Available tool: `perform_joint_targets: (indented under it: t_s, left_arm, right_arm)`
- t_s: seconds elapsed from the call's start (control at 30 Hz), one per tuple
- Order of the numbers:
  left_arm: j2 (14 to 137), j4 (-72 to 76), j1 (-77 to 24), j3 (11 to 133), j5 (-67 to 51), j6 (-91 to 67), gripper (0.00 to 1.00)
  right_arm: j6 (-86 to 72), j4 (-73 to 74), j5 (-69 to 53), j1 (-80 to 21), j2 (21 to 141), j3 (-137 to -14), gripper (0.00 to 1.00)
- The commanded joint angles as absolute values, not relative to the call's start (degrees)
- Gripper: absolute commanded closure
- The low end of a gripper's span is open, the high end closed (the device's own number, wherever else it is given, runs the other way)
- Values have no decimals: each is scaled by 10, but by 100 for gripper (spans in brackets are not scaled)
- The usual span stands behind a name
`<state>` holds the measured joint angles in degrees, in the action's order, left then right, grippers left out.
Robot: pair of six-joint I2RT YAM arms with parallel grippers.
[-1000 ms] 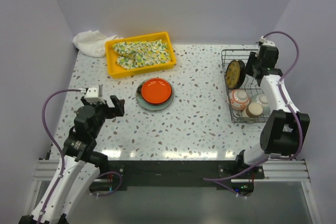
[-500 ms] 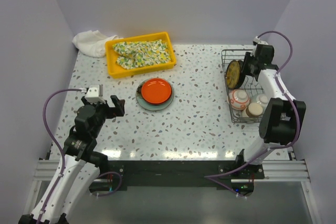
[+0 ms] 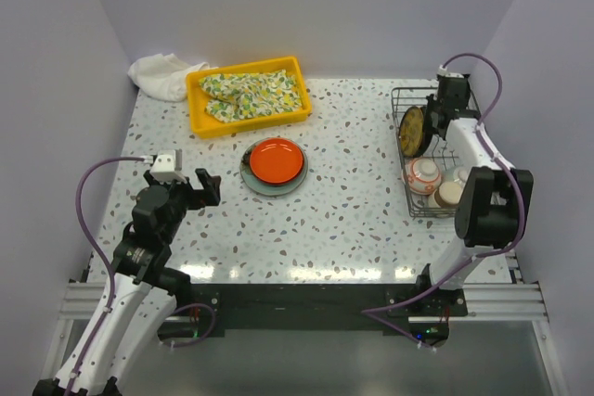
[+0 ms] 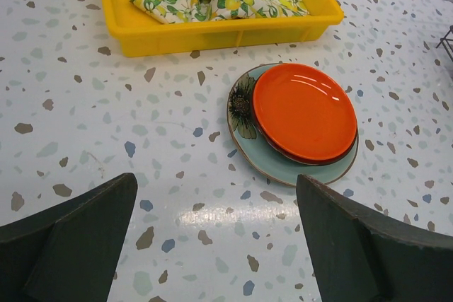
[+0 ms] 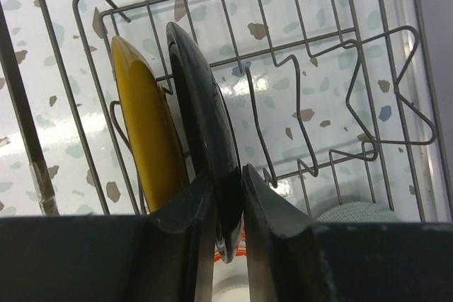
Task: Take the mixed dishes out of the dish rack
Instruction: Pick up the plate from the dish rack.
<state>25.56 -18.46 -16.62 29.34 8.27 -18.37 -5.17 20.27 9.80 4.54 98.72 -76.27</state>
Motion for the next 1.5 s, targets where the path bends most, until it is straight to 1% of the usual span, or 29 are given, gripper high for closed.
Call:
perform_joint_targets:
  t_s: [0.0, 0.2, 0.4, 0.63, 0.93, 1.03, 1.17, 1.3, 1.47]
  left_arm:
    - [254, -162, -164, 295, 85, -173, 0]
    - [251, -161, -164, 294, 87, -172, 0]
    - [250, -161, -164, 293, 86, -172, 0]
    - [252, -158, -164, 292, 82, -172, 0]
    - [265, -145, -165, 287, 57, -177, 0]
    - [286, -137, -165, 288, 40, -183, 0]
    - [330, -116, -166, 297, 8, -197, 0]
    - [394, -84, -167, 319, -39, -217, 0]
    - [471, -52, -185, 363, -56, -225, 0]
  right_arm:
    - [-62, 208, 178, 16, 963, -795, 91]
    - [-26, 213, 261, -23, 944, -811, 97]
    - [-4, 216, 311, -38, 921, -821, 99]
    - [40, 222, 337, -40, 877, -821, 100]
    - [42, 251, 343, -40, 799, -820, 100]
    - [27, 262, 319, -40, 769, -819, 100]
    - [-29, 269, 227, -44, 734, -813, 100]
    - [-88, 255, 147, -64, 699, -774, 100]
    - [-169, 218, 57, -88, 672, -719, 100]
